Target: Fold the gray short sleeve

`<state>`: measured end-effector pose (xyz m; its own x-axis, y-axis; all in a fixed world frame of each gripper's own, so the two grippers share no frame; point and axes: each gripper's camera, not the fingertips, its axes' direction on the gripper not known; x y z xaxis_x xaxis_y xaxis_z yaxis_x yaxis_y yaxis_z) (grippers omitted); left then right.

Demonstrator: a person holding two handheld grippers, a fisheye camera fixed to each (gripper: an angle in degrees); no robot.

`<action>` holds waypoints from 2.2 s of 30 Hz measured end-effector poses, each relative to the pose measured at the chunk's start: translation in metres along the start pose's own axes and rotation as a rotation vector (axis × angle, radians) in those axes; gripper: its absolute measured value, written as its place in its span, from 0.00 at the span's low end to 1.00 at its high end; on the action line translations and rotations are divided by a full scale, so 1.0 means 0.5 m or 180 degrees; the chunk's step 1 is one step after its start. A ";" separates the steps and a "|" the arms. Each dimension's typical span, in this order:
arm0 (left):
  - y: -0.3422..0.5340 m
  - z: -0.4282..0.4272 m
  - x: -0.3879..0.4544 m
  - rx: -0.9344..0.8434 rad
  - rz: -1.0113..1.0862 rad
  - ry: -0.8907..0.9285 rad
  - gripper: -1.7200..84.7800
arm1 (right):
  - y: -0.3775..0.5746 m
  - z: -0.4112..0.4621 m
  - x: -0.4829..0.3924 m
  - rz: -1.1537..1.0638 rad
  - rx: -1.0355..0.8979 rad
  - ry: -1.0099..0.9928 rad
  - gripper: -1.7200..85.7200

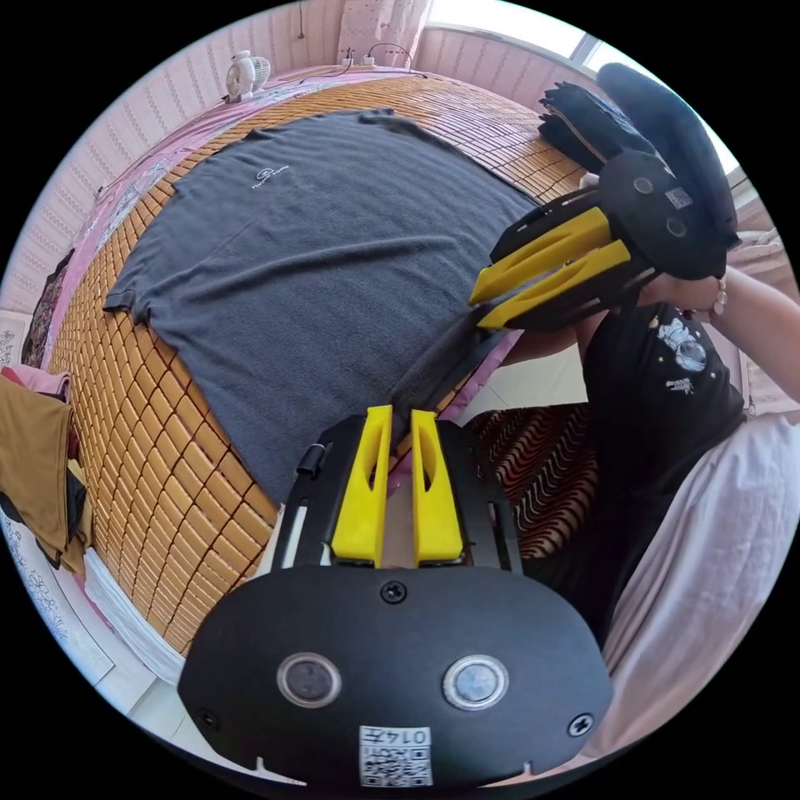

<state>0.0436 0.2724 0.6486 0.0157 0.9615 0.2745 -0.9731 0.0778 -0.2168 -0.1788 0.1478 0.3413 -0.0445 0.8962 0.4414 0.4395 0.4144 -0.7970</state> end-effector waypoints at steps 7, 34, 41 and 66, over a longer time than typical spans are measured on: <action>-0.006 -0.010 -0.012 -0.0017 -0.0001 0.0038 0.02 | 0.014 0.011 -0.029 -0.0050 0.0006 0.0085 0.03; 0.149 -0.103 -0.234 0.0139 -0.1666 0.0098 0.02 | 0.156 -0.172 0.034 0.0702 0.0316 -0.0193 0.04; 0.175 -0.115 -0.286 0.0090 -0.1848 0.0367 0.04 | 0.161 -0.218 0.044 0.0778 0.0308 -0.0258 0.05; -0.117 -0.214 -0.955 0.1192 -0.2390 0.0163 0.11 | 0.005 -0.379 0.744 0.3164 0.0921 0.0355 0.11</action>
<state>0.1177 -0.1631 0.4298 0.6912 0.7007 0.1768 -0.7118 0.6178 0.3342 -0.0240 0.4521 0.5817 0.3094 0.8407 -0.4444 0.0000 -0.4673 -0.8841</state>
